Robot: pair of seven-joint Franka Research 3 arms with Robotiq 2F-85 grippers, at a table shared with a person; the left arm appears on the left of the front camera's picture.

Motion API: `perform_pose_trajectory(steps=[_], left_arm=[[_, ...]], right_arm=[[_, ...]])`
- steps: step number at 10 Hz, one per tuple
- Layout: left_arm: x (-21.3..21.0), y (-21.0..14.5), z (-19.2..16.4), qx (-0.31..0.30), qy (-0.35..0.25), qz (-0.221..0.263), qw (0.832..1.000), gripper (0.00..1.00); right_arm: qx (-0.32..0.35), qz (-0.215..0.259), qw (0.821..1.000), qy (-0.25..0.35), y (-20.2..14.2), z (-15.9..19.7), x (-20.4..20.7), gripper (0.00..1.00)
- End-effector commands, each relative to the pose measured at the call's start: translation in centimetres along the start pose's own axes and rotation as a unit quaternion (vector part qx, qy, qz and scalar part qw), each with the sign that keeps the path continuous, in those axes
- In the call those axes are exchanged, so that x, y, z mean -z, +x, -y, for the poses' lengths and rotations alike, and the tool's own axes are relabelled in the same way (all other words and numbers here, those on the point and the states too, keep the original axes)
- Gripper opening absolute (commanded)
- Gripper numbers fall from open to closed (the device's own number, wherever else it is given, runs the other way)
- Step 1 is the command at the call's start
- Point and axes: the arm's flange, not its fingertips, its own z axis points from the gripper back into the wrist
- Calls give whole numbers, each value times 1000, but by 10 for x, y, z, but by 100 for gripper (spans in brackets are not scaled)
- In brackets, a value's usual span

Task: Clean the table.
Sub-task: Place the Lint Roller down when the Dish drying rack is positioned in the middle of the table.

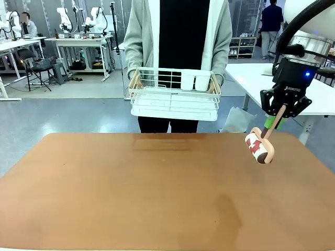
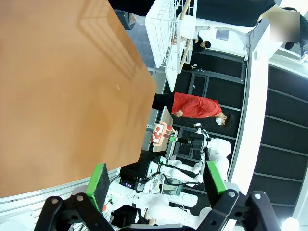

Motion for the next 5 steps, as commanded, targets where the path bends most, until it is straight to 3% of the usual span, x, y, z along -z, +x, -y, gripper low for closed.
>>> perform_pose_trajectory(steps=[1,5], left_arm=[[-3,-1,1,4,-11,0,1000,100],[-3,-1,1,4,-11,0,1000,100]], right_arm=[[-5,-1,1000,2,2,-2,-4,21],[-5,-1,1000,2,2,-2,-4,21]])
